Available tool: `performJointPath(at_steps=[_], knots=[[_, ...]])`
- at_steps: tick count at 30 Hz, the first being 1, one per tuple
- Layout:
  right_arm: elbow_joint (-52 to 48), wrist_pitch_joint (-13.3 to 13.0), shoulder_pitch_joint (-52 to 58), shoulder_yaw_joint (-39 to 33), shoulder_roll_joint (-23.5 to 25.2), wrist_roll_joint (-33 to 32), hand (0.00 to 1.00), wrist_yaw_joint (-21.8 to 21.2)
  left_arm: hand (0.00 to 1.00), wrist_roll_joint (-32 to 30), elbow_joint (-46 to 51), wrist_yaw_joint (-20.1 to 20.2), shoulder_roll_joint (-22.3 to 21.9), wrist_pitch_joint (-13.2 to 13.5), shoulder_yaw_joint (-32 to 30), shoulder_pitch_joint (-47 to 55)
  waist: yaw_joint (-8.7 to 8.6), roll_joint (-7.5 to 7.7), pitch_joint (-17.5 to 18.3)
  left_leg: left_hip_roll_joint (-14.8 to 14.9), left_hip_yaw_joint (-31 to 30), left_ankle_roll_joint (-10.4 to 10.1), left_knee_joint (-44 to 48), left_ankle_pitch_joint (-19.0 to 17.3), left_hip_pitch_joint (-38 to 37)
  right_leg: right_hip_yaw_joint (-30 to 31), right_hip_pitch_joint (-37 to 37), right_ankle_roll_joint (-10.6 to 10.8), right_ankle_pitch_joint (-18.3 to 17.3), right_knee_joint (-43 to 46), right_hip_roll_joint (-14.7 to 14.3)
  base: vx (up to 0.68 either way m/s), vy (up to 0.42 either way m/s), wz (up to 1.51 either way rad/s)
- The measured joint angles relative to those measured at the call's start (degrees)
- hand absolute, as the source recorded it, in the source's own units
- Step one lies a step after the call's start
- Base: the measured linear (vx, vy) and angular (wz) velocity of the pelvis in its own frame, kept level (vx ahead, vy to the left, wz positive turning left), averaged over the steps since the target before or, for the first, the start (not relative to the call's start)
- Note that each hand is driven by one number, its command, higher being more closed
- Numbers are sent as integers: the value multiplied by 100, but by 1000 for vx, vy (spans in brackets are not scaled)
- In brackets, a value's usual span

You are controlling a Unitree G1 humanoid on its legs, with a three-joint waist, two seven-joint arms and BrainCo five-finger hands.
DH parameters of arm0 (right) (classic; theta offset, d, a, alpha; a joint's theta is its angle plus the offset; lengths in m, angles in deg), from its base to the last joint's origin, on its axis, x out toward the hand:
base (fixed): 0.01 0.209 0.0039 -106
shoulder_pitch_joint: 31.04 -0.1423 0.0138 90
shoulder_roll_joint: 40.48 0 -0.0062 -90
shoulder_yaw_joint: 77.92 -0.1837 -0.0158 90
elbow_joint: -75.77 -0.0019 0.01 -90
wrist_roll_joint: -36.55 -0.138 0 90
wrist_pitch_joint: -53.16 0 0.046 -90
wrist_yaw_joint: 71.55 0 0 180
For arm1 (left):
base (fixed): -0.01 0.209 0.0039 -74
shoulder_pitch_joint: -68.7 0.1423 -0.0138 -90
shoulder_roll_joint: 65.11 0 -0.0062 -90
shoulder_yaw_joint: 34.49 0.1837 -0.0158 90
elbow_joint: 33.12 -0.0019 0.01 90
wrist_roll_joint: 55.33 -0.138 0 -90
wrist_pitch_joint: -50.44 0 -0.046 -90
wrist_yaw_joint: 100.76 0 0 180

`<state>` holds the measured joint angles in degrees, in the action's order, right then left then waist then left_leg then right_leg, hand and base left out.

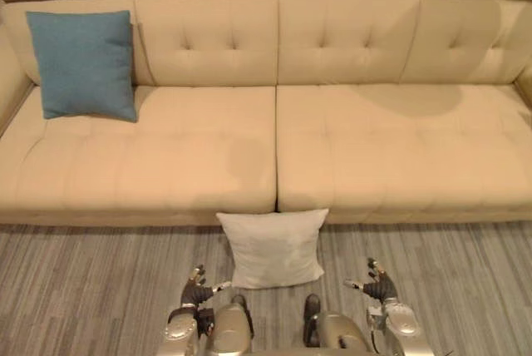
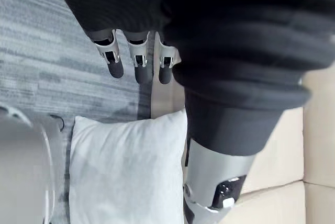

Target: Pick up cushions and gather them together orderly.

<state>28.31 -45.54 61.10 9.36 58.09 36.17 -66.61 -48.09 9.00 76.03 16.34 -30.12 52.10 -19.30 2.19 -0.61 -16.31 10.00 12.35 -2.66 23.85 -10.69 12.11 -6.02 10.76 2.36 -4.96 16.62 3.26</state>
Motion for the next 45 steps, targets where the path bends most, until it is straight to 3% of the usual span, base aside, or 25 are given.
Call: performJointPath(at_steps=[4, 8, 13, 16, 21, 24, 28, 29, 34, 41, 45], knots=[[-9, -17, -928, 108, -12, -24, 0, 224, 0, 424, 14, -204, 242, 97, -92, -904, 30, 49, -616, 169, 5, 132, 1130, -391, 1066, 122, 1159, 23, -343, 1205, 81, -150, 92, -13], [3, -42, -1654, 289, -94, -185, 0, 319, 0, 805, 23, -280, 248, 223, -209, -1613, 25, 53, -935, 275, -79, 176, 1983, -681, 2197, 172, 2294, 58, -568, 2029, 116, -184, 25, -7], [171, -46, -3382, 316, -293, -357, 0, 638, 0, 1516, 12, -442, 406, 312, -1089, -3132, 28, 159, -1476, 542, -190, 347, 3240, -785, 4653, 228, 4735, 12, -588, 3169, 76, -168, -8, -18], [342, -44, -4296, 87, -502, -476, 0, 886, 0, 1810, 12, -529, 504, 339, -1399, -3857, 24, 158, -1550, 636, -307, 495, 3954, -835, 5919, 272, 5987, 3, -601, 3881, 82, -56, -30, -13], [430, -48, -5200, -163, -784, -766, 0, 1181, 0, 2249, 165, -589, 590, 382, -1388, -4528, 30, 155, -1551, 690, -439, 574, 4646, -893, 6877, 262, 6914, 19, -748, 4631, 160, -69, -24, 4], [442, -64, -5846, -194, -924, -892, 0, 1343, 0, 2359, 480, -688, 765, 462, -971, -4951, 42, 154, -1551, 689, -451, 512, 4752, -912, 7341, 261, 7400, -6, -770, 4800, 207, -147, -36, 6], [431, -77, -6444, -46, -759, -1051, 0, 1438, 0, 2353, 595, -786, 737, 475, -414, -5518, 30, 139, -1560, 702, -445, 391, 4594, -823, 7663, 102, 7670, -59, -610, 4603, 329, -90, 7, 1], [368, -77, -6528, 89, -621, -1052, 100, 1514, 100, 2350, 720, -835, 684, 473, -195, -5578, 15, 137, -1561, 702, -443, 353, 4593, -778, 7664, 97, 7670, -45, -591, 4614, 340, -57, 24, 4], [95, -81, -6690, 332, -146, -1094, 100, 1837, 100, 2340, 809, -1261, 548, 427, 5, -5791, 17, 137, -1562, 693, -401, 446, 4592, -721, 7628, 115, 7680, -118, -585, 4700, 361, -10, 37, 1], [-625, -95, -6284, 890, -323, -1380, 100, 1852, 100, 2283, 1302, -1580, 759, 323, 22, -5538, -17, 138, -1557, 697, -338, 427, 4553, -710, 7483, 178, 7652, -113, -604, 4739, 358, -35, 25, 2], [-1270, -113, -5713, 1228, -388, -1374, 100, 1755, 100, 2028, 2028, -1659, 851, 327, 55, -5157, -21, 136, -1546, 712, -394, 384, 4342, -594, 7111, 89, 7247, -185, -560, 4541, 308, -66, 3, 1]])
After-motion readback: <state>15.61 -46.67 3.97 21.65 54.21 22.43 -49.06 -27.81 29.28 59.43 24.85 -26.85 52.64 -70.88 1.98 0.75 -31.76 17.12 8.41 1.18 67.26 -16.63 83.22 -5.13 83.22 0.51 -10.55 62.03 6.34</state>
